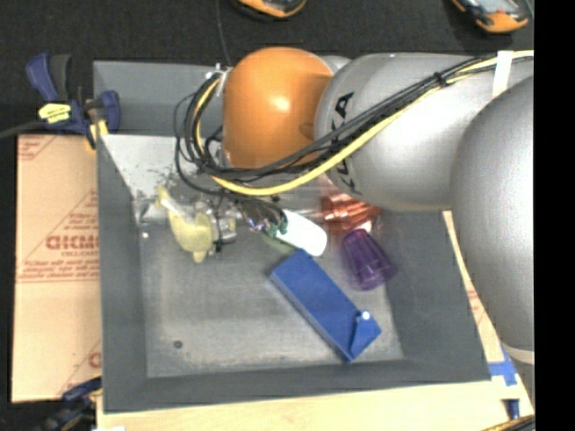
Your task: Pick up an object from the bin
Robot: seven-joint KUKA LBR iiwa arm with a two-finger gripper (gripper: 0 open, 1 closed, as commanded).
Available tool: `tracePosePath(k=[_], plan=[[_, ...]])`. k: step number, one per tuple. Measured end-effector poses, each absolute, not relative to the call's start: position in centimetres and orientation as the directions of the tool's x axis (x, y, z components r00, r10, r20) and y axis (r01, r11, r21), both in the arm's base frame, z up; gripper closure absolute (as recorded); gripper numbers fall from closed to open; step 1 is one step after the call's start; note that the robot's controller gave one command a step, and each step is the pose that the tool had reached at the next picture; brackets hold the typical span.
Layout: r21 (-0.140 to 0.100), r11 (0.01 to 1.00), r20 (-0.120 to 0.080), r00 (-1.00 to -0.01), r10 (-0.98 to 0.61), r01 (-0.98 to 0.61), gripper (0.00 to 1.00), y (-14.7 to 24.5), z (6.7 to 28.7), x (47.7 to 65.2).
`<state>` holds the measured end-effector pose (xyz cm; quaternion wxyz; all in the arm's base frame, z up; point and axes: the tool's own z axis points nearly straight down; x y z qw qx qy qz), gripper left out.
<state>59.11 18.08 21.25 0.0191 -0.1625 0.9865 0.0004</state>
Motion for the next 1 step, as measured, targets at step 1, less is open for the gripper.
tracePosePath(k=[1], plan=[[-0.007,0.889,-0.012,-0.889,-0.457,-0.457,1.00,18.86,21.63,60.10]])
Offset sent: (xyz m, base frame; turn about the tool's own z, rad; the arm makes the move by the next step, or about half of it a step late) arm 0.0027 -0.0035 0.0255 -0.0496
